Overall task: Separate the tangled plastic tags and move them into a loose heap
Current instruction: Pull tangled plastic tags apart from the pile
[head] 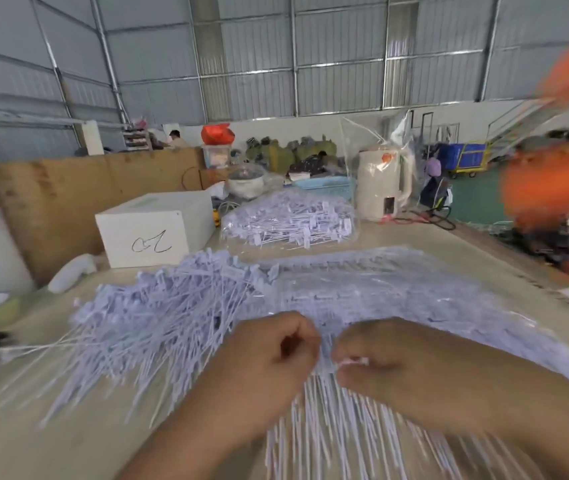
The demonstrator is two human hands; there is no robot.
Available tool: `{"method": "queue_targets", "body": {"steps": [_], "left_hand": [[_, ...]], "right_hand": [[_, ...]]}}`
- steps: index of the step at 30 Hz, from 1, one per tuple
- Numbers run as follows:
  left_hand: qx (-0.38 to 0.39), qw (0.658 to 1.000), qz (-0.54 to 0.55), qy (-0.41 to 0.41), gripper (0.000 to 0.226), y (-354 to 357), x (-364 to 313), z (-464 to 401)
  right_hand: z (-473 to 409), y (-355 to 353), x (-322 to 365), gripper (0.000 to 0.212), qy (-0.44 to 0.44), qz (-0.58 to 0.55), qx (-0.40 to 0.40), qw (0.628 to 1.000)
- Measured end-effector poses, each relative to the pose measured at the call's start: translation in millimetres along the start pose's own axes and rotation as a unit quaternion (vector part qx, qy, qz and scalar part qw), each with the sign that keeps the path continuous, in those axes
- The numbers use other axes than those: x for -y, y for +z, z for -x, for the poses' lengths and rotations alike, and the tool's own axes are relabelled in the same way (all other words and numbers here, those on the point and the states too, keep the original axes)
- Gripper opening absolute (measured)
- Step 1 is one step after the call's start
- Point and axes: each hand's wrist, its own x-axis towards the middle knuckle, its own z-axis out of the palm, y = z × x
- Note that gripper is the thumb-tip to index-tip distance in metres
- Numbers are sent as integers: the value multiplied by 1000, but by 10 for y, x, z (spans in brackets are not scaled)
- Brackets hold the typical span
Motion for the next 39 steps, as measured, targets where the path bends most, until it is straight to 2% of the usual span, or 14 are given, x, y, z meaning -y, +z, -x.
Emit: {"method": "queue_targets", "body": {"steps": [2,5,8,10,12,17,22,27,31,36,39], "left_hand": [[24,993,-111,-35,19,38,122,-326],[42,960,-264,-80,24,105,316,-646],[30,933,-347,-90,17,87,470,-771],[36,912,-402,-68,12,129,587,-783],[46,902,-425,-56,24,163,689,-765],[43,921,-385,-31,19,126,734,-710],[53,936,-348,-22,15,68,716,-679],[38,944,-329,-4,7,48,694,-651],[0,980,-199,-9,11,-1,647,-617],[-71,996,-51,-1,15,-41,604,-627],[-82,996,2,19,10,-58,577,-641]], "right_hand": [[-371,-36,266,32,18,33,12,999],[-794,8,147,21,63,80,17,995],[-1071,55,98,29,69,77,-5,995],[-1206,157,30,21,62,84,-25,994],[-1254,262,-48,19,48,106,-78,990],[-1233,355,-115,30,44,140,-146,978],[-1174,386,-104,27,29,157,-159,974],[-1158,397,-83,35,14,161,-140,977],[-1116,323,-87,11,-16,128,-212,969],[-1068,238,-73,27,-39,104,-285,952],[-1010,152,-12,23,-57,91,-336,936]]}}
